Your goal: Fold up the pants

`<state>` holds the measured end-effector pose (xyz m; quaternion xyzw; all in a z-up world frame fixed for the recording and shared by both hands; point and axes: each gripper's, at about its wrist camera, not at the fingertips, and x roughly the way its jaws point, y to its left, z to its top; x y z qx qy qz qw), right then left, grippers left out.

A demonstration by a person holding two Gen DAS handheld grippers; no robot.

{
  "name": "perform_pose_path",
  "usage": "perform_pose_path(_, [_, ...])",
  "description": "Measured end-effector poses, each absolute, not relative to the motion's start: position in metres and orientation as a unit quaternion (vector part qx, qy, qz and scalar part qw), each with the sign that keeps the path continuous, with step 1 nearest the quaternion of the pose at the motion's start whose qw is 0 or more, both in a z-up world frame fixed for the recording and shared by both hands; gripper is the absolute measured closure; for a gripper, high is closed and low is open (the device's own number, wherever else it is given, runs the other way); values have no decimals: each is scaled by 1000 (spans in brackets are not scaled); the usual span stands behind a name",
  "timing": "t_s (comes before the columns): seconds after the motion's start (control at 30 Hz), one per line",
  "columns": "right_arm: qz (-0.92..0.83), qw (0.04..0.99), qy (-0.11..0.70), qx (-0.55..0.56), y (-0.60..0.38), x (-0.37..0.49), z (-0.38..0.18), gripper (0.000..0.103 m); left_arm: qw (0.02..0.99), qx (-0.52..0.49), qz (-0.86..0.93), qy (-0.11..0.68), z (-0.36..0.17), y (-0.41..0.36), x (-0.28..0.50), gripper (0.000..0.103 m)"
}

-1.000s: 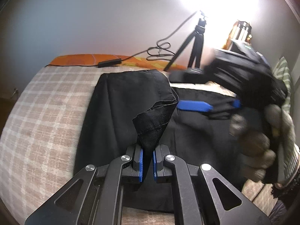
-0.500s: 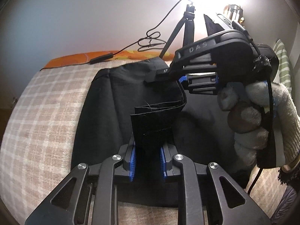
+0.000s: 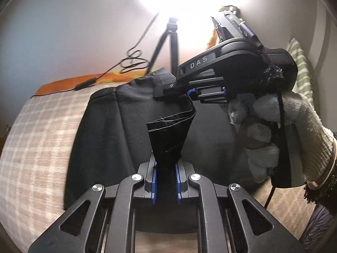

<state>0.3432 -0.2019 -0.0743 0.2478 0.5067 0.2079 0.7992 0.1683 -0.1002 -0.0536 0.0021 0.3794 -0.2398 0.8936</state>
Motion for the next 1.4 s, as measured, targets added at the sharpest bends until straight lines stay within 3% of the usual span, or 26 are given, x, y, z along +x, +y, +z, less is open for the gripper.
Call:
perform_pose_path(0.5, [151, 820, 500, 231, -286, 308, -69, 101, 865, -49, -300, 399, -63, -176, 156, 94])
perform_pose_path(1.4, [46, 847, 493, 192, -405, 270, -52, 102, 824, -17, -396, 405, -67, -286, 140, 95])
